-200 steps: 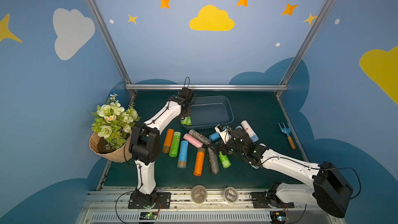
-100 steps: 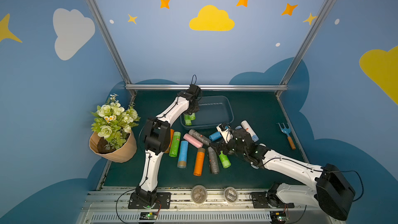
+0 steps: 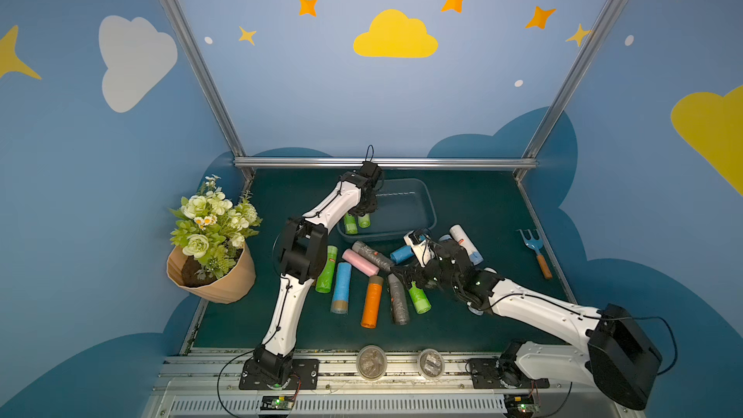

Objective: Put the roll of trash bags into the storage box
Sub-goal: Place the roll of trash bags in the storage box.

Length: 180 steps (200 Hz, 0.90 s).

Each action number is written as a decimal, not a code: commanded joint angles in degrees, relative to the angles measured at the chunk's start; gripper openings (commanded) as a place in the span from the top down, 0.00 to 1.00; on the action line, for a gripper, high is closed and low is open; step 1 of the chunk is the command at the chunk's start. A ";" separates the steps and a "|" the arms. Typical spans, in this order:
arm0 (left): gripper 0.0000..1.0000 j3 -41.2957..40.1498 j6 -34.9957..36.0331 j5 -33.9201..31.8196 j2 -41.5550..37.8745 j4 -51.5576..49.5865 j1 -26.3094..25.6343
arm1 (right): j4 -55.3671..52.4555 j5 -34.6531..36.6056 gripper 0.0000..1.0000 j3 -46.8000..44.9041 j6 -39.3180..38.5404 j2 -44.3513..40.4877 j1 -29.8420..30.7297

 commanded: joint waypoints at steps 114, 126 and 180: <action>0.60 2.59 -0.14 -4.32 3.51 -3.45 0.71 | 0.57 -0.74 0.04 0.01 0.39 1.00 -0.40; 0.60 2.54 -0.09 -4.51 3.62 -3.54 0.76 | 0.64 -0.91 0.04 0.03 0.48 1.15 -0.40; 0.59 2.19 -0.09 -4.69 4.34 -3.37 0.80 | 0.55 -0.83 0.04 -0.06 0.36 0.90 -0.50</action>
